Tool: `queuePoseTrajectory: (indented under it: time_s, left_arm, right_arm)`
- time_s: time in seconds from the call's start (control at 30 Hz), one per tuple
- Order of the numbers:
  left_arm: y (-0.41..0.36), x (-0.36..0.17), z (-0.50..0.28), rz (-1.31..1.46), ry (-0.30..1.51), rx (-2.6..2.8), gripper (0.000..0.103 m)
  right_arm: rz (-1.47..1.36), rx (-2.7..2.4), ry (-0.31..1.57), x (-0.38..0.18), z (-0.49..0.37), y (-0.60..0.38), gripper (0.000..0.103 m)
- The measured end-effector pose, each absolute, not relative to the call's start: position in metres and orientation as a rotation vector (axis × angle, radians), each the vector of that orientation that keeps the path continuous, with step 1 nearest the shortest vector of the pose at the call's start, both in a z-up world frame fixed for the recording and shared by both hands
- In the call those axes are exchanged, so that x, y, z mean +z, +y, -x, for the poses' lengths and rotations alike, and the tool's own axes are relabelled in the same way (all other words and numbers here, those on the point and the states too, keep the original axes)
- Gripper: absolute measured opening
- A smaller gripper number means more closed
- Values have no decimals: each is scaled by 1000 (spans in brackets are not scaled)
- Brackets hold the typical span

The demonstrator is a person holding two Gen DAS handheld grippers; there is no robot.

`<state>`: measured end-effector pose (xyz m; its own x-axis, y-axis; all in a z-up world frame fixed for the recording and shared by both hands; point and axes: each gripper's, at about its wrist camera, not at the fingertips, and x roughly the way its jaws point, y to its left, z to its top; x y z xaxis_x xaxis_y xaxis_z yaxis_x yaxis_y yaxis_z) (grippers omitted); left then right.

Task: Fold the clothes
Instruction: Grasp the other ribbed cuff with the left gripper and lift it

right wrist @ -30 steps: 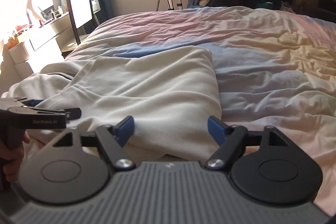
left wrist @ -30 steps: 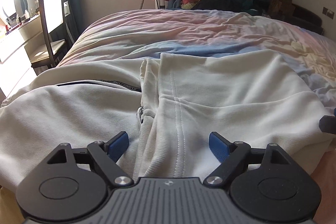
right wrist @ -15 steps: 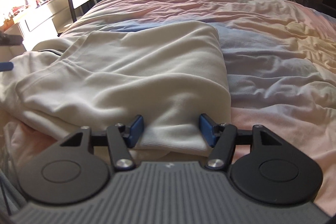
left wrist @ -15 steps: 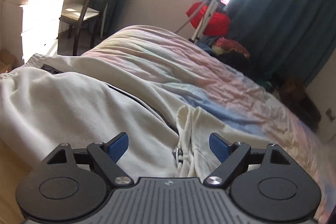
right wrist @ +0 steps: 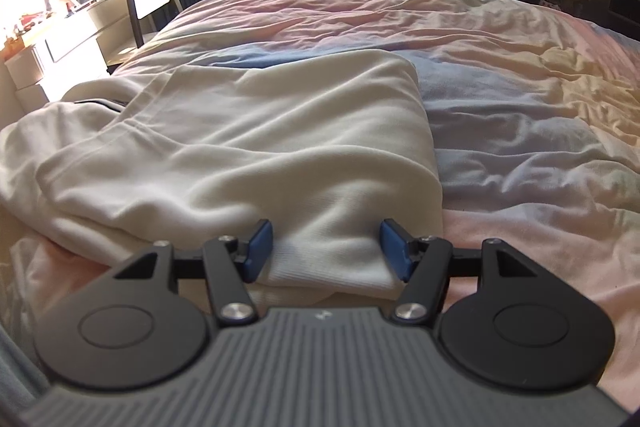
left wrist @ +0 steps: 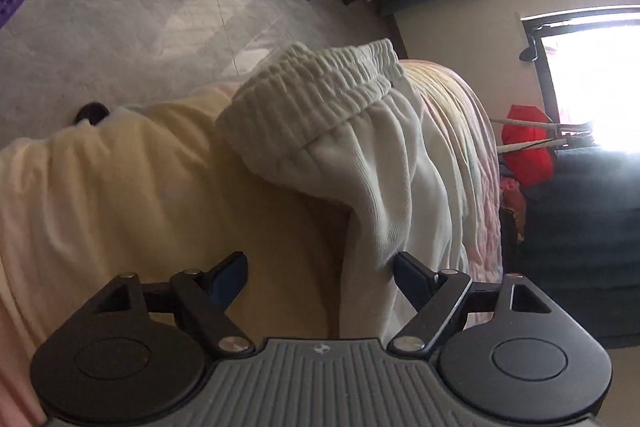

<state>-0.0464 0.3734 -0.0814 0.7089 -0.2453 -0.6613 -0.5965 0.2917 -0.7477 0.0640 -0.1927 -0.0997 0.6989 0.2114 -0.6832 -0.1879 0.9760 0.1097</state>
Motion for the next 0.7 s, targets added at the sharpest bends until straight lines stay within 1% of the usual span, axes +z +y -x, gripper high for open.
queuePoseTrajectory:
  time_s: [0.03,0.07,0.1,0.13,0.2,0.27,0.3,0.33,0.37,0.4,0.43,0.53,0.7]
  left_arm:
    - [371,-83,38,1264,802,262,80]
    - [368,-84,29,1239,805,254,74]
    - [366,-84,22,1211,808,278,71]
    - [366,-83,16,1194,804,325,69]
    - [368,-83,9,1201,741,372,69]
    - [370,-80,7,1194,665,403,51]
    - [371,-79,5,1187,644,413,47]
    - [371,-77,1,1164,650,421,35]
    - [366,-72,-3,1114,662,436,20]
    - [360,-64,-7,1046,671,454,19]
    - [351,-53,-12,967,676,471,14]
    - [308,-8,-26,705,616,478,11]
    - [204,71,-54,410,382,372,10]
  right_arm:
    - [-32,221,763,-100,-64,-193,63]
    - [-33,220,761,-100,-64,-192,63]
    - [-34,218,759,-99,-64,-193,63]
    - [-36,216,758,-99,-64,-193,63]
    - [-35,214,738,-97,-63,-192,63]
    - [-12,214,704,-95,-62,-187,63]
    - [9,215,683,-94,-61,-183,63]
    - [59,218,663,-94,-60,-175,63]
    - [109,220,642,-95,-59,-168,63]
    - [172,240,623,-97,-58,-158,63]
    - [228,274,623,-101,-57,-148,61]
    - [282,337,704,-116,-63,-136,61]
    - [144,370,740,-108,-74,-155,61]
